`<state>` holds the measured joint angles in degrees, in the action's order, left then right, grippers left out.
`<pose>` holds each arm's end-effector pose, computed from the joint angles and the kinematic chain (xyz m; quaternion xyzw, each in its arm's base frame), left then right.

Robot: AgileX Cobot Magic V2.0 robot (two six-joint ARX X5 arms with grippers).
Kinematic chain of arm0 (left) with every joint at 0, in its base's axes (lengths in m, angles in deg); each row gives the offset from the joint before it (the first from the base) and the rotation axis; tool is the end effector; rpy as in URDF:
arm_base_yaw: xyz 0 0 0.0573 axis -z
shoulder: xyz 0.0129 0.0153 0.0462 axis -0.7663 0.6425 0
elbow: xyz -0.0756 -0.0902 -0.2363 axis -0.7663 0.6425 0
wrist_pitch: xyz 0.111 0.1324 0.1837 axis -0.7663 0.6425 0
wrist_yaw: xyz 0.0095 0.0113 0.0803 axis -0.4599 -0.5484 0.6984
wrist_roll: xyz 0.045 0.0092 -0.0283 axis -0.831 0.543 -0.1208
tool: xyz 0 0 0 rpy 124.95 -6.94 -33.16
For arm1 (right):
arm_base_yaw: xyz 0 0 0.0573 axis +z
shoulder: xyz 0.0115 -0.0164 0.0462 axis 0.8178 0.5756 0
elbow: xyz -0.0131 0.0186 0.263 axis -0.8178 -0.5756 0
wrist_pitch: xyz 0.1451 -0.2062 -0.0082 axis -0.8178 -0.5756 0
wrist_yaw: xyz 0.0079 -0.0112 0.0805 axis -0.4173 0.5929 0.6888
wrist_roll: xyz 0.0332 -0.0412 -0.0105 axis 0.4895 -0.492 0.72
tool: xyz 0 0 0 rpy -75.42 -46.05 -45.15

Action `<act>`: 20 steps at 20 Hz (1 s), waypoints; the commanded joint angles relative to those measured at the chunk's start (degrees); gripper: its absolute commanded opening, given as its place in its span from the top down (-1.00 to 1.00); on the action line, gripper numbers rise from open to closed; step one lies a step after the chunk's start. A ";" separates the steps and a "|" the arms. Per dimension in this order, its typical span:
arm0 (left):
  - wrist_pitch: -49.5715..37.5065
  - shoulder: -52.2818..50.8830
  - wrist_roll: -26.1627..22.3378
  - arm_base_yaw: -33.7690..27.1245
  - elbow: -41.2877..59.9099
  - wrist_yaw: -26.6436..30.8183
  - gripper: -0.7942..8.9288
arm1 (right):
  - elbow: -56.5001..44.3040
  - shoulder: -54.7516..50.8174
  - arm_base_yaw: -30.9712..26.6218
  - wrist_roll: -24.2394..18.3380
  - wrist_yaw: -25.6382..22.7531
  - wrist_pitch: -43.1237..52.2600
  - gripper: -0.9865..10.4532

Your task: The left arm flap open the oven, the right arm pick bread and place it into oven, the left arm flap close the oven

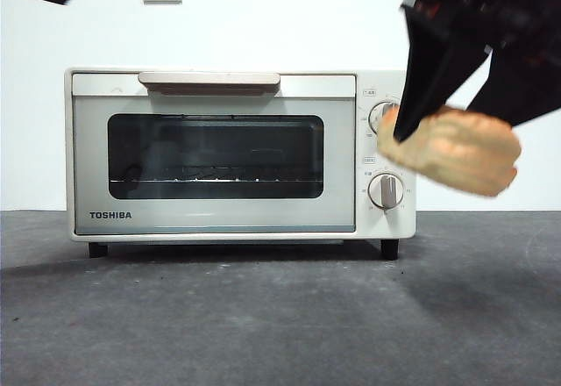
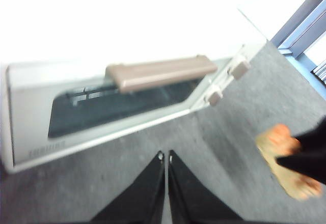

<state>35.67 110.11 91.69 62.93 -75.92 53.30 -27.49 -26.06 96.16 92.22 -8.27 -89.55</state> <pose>0.1629 -0.0509 0.3118 -0.1218 0.2415 -0.3100 0.9114 0.1545 0.1346 0.2474 0.0443 0.4100 0.2351 0.8802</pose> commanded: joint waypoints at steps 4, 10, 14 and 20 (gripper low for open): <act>-7.26 11.19 0.85 4.66 -5.70 4.57 0.80 | 0.94 -5.38 0.61 -0.55 0.57 -2.54 0.46; -11.98 21.70 -0.66 8.50 -10.84 8.24 0.80 | 2.10 -7.52 0.61 -1.07 1.57 -4.70 0.46; -12.28 26.91 -2.62 10.03 -13.03 10.97 0.80 | 3.13 -7.54 0.61 -1.84 1.60 -4.85 0.46; -12.50 30.86 -5.20 11.04 -13.20 13.73 0.80 | 4.46 -7.54 0.63 -2.29 1.62 -5.64 0.45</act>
<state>22.51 139.49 87.80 73.70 -88.51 66.53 -24.15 -33.71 96.18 90.69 -6.71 -95.49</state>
